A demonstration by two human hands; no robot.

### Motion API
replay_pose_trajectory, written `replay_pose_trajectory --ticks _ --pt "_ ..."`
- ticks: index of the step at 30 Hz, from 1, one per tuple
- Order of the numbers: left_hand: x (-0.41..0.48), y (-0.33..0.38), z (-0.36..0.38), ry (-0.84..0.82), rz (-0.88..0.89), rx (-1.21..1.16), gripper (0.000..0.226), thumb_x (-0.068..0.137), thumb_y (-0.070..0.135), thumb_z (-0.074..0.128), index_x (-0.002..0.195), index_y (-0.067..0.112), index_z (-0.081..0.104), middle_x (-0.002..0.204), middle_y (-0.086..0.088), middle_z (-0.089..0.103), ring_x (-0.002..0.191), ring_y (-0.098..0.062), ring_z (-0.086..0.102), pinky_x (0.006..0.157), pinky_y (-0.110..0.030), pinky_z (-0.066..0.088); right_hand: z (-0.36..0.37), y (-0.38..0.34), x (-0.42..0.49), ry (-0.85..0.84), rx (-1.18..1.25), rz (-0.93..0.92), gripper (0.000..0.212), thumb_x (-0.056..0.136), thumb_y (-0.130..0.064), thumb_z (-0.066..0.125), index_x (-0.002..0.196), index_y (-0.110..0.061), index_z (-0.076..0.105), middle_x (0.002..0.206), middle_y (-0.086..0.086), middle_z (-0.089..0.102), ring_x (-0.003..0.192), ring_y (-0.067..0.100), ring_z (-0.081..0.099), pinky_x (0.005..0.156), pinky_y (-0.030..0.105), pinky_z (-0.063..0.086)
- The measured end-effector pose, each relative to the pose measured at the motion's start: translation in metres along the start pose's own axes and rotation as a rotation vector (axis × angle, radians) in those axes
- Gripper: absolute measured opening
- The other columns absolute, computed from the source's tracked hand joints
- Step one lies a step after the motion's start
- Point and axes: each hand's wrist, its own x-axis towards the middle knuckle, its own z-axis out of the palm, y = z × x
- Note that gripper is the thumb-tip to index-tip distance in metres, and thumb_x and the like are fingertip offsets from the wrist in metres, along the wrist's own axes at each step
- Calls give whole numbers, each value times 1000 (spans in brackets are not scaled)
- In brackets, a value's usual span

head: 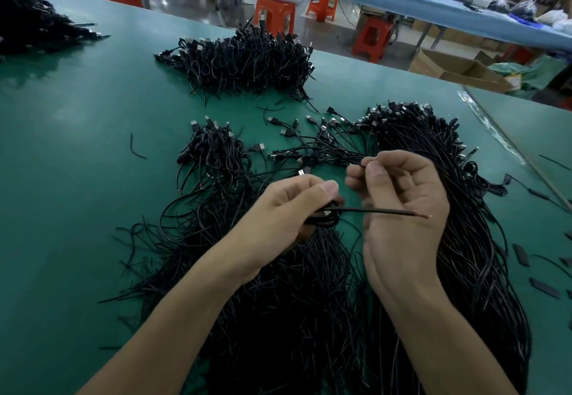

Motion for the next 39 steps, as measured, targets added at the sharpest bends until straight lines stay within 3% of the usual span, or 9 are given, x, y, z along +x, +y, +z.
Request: replay_pose_trajectory --ticks 4,8,10,15,20,25,28,33,39 --pt "0 1 5 99 97 -19 40 92 36 49 123 15 64 79 18 72 66 9 62 58 -4 43 9 5 -13 -44 -20 41 21 93 3 58 90 -18 61 89 3 69 83 15 68 76 25 53" --pt "-1 3 3 157 142 -98 39 109 23 28 123 13 63 57 19 63 48 9 57 47 -2 39 10 5 -22 -144 -161 -4 23 94 3 60 90 -19 62 82 -3 69 76 11 67 73 25 55" --pt "0 2 2 200 156 -91 43 109 25 27 115 14 68 65 14 71 58 5 66 53 -5 46 10 2 -23 -187 -221 5 21 94 0 61 94 -21 64 85 -4 70 77 10 68 72 23 56" --pt "5 -5 1 321 186 5 45 107 36 33 103 25 76 98 -3 78 94 -18 74 78 -24 57 6 -8 -22 -273 -477 -24 26 94 -10 59 88 -33 69 80 -7 71 66 23 64 55 32 53" --pt "5 -9 0 334 175 2 44 101 45 37 97 33 78 99 -10 77 97 -29 72 92 -57 54 2 -12 -22 -383 -676 -113 20 92 -16 67 84 -33 71 65 -19 65 51 4 56 46 10 38" --pt "8 -11 -1 346 192 20 48 104 40 36 89 24 79 89 -4 78 87 -21 74 79 -35 61 -1 -9 -18 -401 -731 -117 11 89 -15 71 87 -25 75 72 -15 68 64 4 63 58 10 41" --pt "9 -11 -2 333 224 58 48 108 32 35 91 17 77 85 -9 77 81 -26 73 72 -37 60 -1 -8 -19 -388 -714 -128 15 85 -18 75 98 -25 73 82 -14 70 76 6 67 65 13 49" --pt "8 -11 -1 314 208 22 49 109 25 33 91 5 74 63 9 71 53 2 63 50 -6 43 -5 -8 -17 -380 -731 -165 13 87 -13 75 93 -23 77 90 -12 72 81 3 67 73 15 51" --pt "9 -14 2 369 124 -58 53 107 36 37 86 3 73 52 8 59 40 1 47 41 -10 35 -2 -5 -24 -462 -939 -369 9 88 -8 72 92 -16 74 87 -6 66 82 6 60 74 11 44"
